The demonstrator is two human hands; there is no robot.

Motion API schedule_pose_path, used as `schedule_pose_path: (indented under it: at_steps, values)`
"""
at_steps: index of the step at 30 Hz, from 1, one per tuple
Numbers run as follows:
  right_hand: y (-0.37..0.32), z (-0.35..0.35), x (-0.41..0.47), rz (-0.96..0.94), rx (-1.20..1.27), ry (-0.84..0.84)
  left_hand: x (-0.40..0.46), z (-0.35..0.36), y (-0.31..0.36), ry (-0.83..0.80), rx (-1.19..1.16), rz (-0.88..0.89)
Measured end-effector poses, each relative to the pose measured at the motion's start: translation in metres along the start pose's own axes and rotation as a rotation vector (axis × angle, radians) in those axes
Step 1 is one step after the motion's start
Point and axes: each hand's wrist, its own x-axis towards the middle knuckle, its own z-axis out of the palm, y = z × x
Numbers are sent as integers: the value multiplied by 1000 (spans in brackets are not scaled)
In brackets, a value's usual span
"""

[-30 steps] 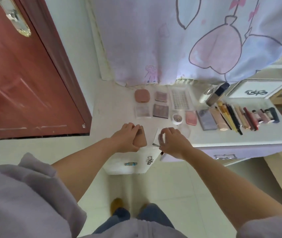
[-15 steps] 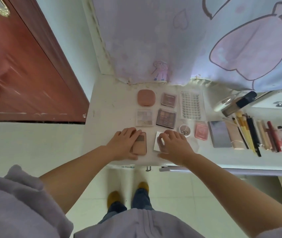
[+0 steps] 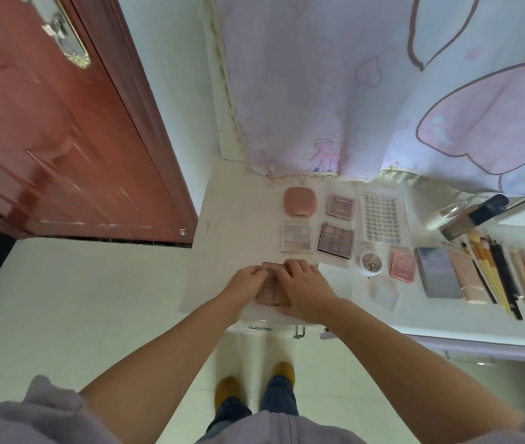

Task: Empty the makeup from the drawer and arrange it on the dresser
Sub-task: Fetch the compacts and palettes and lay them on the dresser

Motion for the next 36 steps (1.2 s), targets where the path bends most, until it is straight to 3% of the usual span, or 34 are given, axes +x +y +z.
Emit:
schedule_pose_path:
  at_steps: [4, 8, 13, 18, 21, 26, 31, 36]
  values:
    - [-4, -18, -14, 8, 159, 107, -6, -15, 9, -65, -214, -77]
    - [-5, -53, -29, -3, 325, 328, -16, -16, 30, -392, -539, -139]
    - [11, -79, -44, 22, 441, 408, -20, 6, 62, -473, -629, -126]
    - [32, -95, -49, -2, 629, 383, -16, 15, 72, -453, -652, -110]
    - [45, -110, -44, -19, 778, 213, -13, 8, 72, -496, -663, -105]
    - [74, -139, -20, 96, 1388, 55, -10, -1, 71, -621, -678, -113]
    - [73, -124, 13, 175, 1396, 87, 2, -16, 70, -587, -751, -97]
    - [64, -113, 62, 239, 1180, 213, 29, -43, 62, -290, -774, -127]
